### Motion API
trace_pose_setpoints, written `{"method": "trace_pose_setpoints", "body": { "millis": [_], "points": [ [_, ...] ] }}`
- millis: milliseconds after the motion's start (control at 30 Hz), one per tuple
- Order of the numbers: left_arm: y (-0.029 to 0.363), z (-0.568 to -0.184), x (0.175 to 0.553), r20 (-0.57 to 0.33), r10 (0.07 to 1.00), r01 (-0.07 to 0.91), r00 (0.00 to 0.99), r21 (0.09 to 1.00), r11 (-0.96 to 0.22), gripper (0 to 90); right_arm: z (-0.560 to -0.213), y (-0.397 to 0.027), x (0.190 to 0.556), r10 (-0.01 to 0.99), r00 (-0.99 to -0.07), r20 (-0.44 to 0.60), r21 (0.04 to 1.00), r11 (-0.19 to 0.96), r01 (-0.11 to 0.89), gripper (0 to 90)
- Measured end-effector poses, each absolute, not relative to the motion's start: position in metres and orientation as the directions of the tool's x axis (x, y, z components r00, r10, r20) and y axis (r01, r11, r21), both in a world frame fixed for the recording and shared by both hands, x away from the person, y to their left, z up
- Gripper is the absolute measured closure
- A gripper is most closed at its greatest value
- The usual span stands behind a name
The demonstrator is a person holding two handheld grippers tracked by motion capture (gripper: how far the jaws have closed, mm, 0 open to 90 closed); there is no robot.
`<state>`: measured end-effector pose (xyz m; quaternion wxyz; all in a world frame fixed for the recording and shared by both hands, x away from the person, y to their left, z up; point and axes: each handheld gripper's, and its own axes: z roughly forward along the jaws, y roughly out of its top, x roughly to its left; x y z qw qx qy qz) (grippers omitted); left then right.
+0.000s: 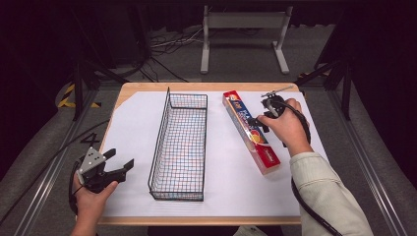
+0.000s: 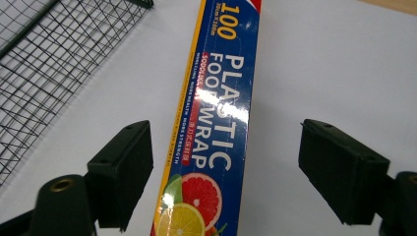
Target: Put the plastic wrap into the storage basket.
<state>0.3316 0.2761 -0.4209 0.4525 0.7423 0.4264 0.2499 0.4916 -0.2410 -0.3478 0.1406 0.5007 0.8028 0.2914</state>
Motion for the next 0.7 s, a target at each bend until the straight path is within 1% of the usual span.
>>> {"method": "trace_pose_setpoints", "body": {
  "millis": [333, 633, 700],
  "points": [
    [0.276, -0.421, 0.327, -0.003, 0.863, 0.396, 0.505, 0.890, -0.228, 22.8, -0.360, -0.236, 0.497, 0.890, -0.449, 0.079, 0.570, 0.329, 0.753, 18.3],
    [0.278, -0.422, 0.321, 0.002, 0.868, 0.403, 0.497, 0.885, -0.233, 22.7, -0.377, -0.226, 0.502, 0.887, -0.458, 0.064, 0.530, 0.359, 0.769, 17.1],
    [0.279, -0.422, 0.320, 0.002, 0.870, 0.406, 0.493, 0.884, -0.232, 22.7, -0.380, -0.224, 0.503, 0.892, -0.449, 0.061, 0.514, 0.357, 0.780, 16.9]
  ]
}}
